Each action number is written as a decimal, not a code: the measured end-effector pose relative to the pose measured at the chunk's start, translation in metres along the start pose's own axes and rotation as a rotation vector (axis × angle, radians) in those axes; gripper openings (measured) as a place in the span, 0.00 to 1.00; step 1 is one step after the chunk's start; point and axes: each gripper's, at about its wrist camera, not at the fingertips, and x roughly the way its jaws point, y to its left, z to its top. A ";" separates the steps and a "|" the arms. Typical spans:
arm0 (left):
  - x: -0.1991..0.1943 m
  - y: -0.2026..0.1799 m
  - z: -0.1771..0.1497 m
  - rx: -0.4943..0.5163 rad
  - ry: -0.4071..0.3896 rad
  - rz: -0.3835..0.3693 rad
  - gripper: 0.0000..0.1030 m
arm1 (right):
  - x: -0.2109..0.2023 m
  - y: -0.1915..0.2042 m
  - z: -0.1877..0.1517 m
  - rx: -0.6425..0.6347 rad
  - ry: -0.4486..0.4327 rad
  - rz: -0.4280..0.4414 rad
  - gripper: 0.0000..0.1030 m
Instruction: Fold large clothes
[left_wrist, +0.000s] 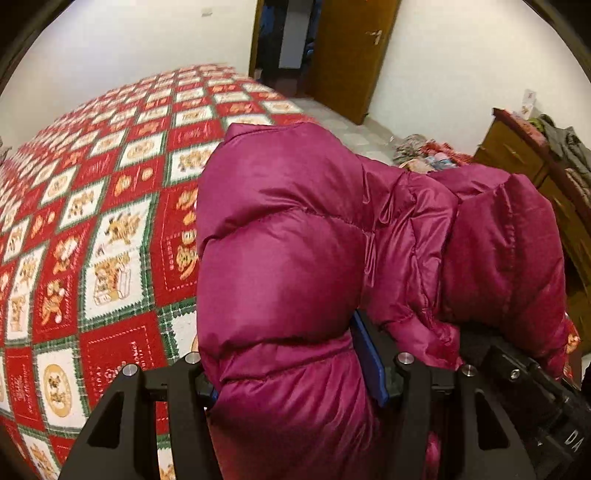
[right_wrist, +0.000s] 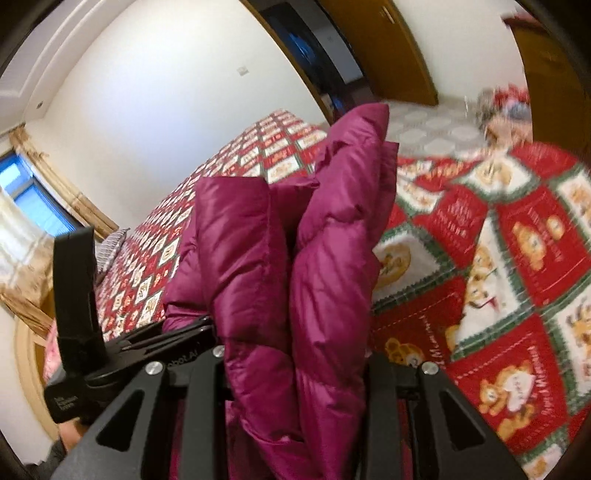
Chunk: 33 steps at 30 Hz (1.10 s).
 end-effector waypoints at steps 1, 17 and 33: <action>0.005 0.002 0.000 -0.008 0.005 0.005 0.58 | 0.002 -0.005 0.000 0.022 0.003 0.004 0.31; 0.028 -0.007 -0.002 0.011 -0.035 0.154 0.99 | -0.076 -0.006 -0.001 -0.035 -0.171 -0.205 0.56; -0.014 -0.004 0.024 0.031 -0.164 0.198 0.99 | 0.006 -0.002 0.012 -0.241 0.004 -0.408 0.20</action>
